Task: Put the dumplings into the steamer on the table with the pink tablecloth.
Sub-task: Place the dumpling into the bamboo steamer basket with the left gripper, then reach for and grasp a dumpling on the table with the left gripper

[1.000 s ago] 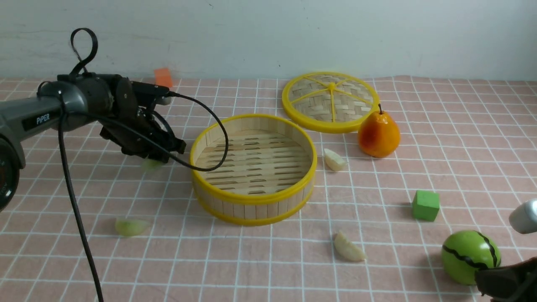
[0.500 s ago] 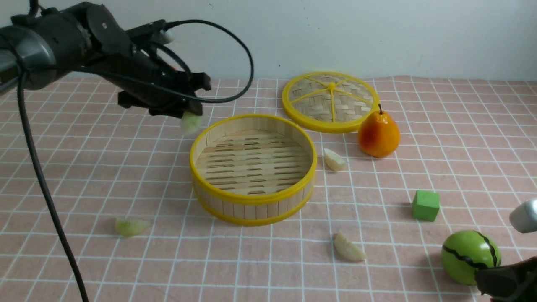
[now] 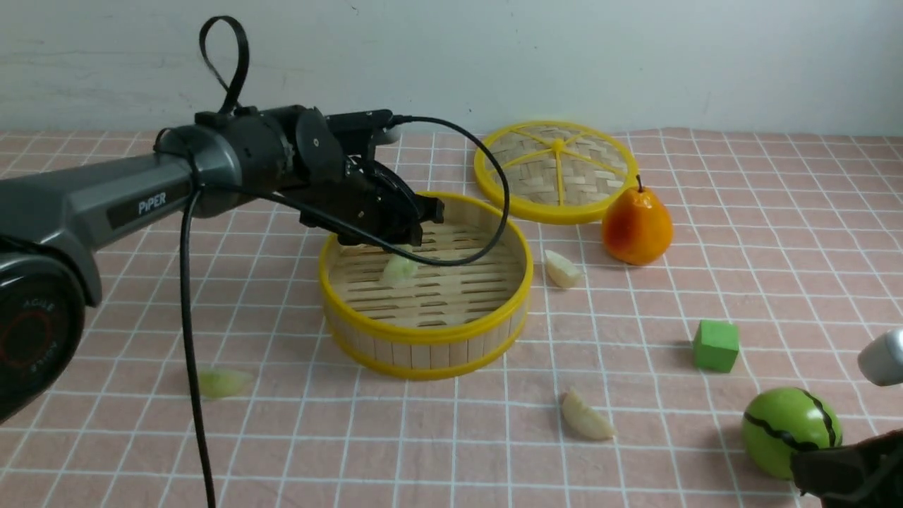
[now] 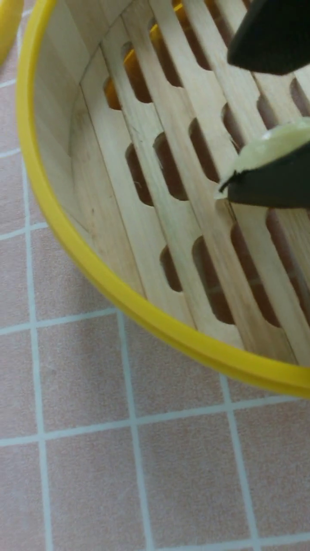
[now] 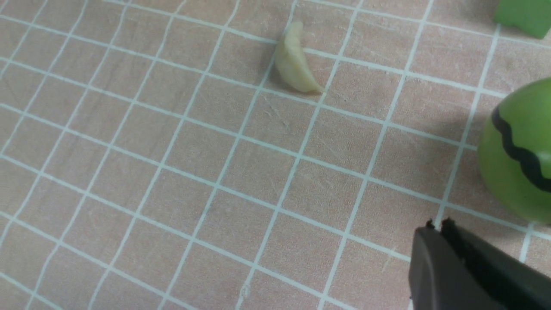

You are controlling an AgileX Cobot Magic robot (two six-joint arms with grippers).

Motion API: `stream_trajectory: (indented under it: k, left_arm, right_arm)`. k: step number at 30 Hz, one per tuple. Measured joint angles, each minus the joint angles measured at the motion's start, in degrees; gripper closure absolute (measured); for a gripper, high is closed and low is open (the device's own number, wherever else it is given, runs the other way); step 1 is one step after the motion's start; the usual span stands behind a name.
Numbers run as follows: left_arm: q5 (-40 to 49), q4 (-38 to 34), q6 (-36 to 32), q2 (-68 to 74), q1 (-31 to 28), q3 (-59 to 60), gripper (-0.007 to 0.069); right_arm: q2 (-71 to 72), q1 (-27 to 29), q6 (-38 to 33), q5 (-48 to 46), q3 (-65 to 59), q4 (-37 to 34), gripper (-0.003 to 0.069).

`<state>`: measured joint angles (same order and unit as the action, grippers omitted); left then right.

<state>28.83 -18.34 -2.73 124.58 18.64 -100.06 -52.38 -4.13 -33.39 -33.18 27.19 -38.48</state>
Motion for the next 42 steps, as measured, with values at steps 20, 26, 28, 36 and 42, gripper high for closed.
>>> stream_trajectory:
  k: [20,26,28,36,42]
  left_arm:
    - [28.9,28.8,25.0,-16.8,-0.2,17.9,0.0244]
    - [18.5,32.7,39.7,-17.6,-0.2,26.8,0.0244]
    - [17.1,34.6,45.0,-18.4,-0.2,28.3,0.0244]
    - [14.8,38.0,56.2,-18.7,-4.1,30.9,0.0244]
    - [11.5,32.4,53.9,-18.0,-5.6,30.9,0.0244]
  right_arm:
    - [0.0,0.0,0.0,-1.0,0.0,-2.5,0.0627]
    - [0.0,0.0,0.0,-1.1,0.0,-2.7,0.0627]
    - [0.0,0.0,0.0,-1.1,0.0,-2.7,0.0627]
    - [0.0,0.0,0.0,-1.0,0.0,-2.8,0.0625]
    - [0.0,0.0,0.0,-1.0,0.0,-2.8,0.0619]
